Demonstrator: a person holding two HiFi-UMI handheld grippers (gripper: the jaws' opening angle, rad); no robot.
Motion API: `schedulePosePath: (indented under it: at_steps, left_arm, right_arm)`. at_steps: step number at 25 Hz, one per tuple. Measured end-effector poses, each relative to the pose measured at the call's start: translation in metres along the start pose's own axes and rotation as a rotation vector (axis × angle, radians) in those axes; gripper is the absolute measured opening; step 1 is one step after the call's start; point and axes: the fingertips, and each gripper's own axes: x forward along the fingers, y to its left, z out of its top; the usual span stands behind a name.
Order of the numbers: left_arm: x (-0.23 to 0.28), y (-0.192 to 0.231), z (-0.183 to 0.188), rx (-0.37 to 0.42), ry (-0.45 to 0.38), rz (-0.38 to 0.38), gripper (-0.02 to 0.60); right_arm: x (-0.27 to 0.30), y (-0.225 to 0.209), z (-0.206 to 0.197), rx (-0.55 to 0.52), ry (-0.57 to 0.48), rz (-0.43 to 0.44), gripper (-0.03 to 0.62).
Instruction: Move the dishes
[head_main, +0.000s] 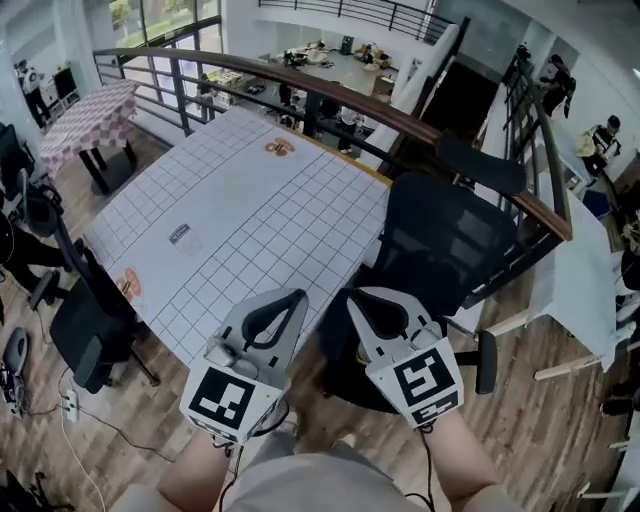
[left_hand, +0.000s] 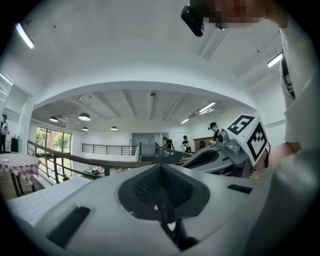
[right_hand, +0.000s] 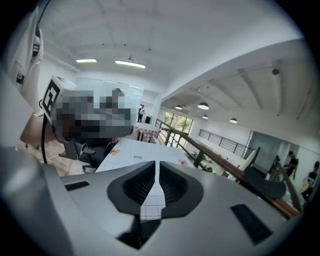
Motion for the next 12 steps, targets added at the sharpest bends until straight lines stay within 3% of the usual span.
schedulePosePath:
  at_steps: [3,8,12]
  left_arm:
    - [0.015,-0.033,0.024,0.044,-0.051,-0.050,0.014]
    - [0.048,-0.096,0.052,0.059,-0.103,-0.166,0.014]
    - [0.069,-0.134,0.063,0.047,-0.157,-0.208,0.014]
  right_arm:
    - [-0.050,-0.019,0.013,-0.026,-0.068,-0.088,0.037]
    - [-0.125,-0.063,0.014,0.074,-0.165,-0.203,0.033]
    - [-0.170,-0.088,0.014,0.159,-0.250,-0.248,0.028]
